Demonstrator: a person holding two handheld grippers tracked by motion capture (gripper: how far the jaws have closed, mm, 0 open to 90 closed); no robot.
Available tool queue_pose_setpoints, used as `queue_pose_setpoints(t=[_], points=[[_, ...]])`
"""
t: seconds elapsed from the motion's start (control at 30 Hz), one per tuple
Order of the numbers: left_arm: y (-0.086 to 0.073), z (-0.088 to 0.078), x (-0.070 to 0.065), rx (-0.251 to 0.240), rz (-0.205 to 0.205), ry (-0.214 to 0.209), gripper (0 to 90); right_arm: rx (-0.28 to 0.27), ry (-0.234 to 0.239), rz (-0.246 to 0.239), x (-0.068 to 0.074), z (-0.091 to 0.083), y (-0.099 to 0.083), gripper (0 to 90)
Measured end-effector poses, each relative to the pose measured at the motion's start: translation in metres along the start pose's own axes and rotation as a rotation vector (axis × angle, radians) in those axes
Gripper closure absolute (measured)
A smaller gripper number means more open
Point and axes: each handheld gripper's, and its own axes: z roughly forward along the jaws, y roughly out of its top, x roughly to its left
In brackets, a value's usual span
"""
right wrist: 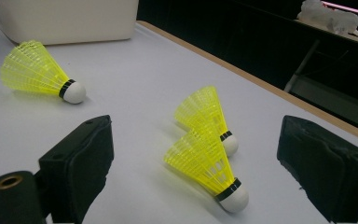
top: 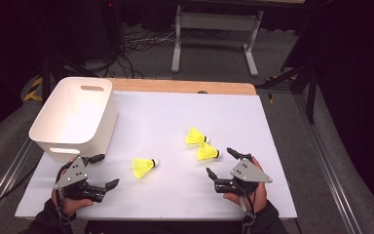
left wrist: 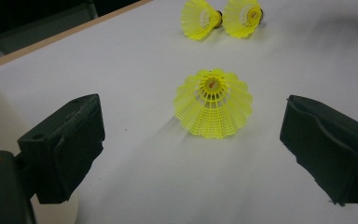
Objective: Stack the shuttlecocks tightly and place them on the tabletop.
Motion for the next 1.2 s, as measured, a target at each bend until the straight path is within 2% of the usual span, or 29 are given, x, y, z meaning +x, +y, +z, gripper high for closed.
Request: queue_pose_setpoints(t=[0.17,0.27,0.43,0.53,0.67,0.77,0.97,1.07,1.13,1.17,1.2], points=[[0.000,0.003,-0.001,0.003,-0.003,-0.021,8.4,-0.003,-0.005,0.009,-0.002,-0.001,0.000,11.9],[0.001,0.005,-0.003,0.008,0.009,-0.031,8.5,-0.001,-0.022,0.006,-0.002,-0.003,0.000,12.3],[-0.001,0.003,-0.005,0.026,0.015,-0.035,9.5,0.006,-0.040,0.010,-0.004,-0.003,0.001,12.9],[-0.002,0.000,-0.007,0.028,0.008,-0.040,11.8,0.018,-0.061,-0.012,-0.002,-0.002,0.003,14.6],[-0.002,0.004,-0.011,0.057,0.013,-0.055,14.5,0.040,-0.076,-0.016,-0.004,0.003,0.002,15.6],[-0.002,0.009,-0.014,0.069,0.024,-0.073,20.2,0.057,-0.072,-0.018,-0.006,0.006,0.000,15.8],[0.000,0.031,-0.019,0.145,0.036,-0.102,28.9,0.065,-0.072,-0.009,-0.007,0.007,-0.001,16.1],[0.004,0.040,-0.022,0.176,0.054,-0.099,35.6,0.064,-0.072,-0.007,-0.007,0.007,0.000,16.5],[0.007,0.046,-0.024,0.185,0.054,-0.115,37.8,0.071,-0.073,-0.010,-0.007,0.008,0.000,16.5],[0.008,0.048,-0.025,0.195,0.063,-0.111,44.2,0.072,-0.073,-0.007,-0.007,0.008,0.000,16.7],[0.010,0.051,-0.025,0.202,0.065,-0.109,45.2,0.072,-0.072,-0.006,-0.007,0.008,-0.001,16.8]])
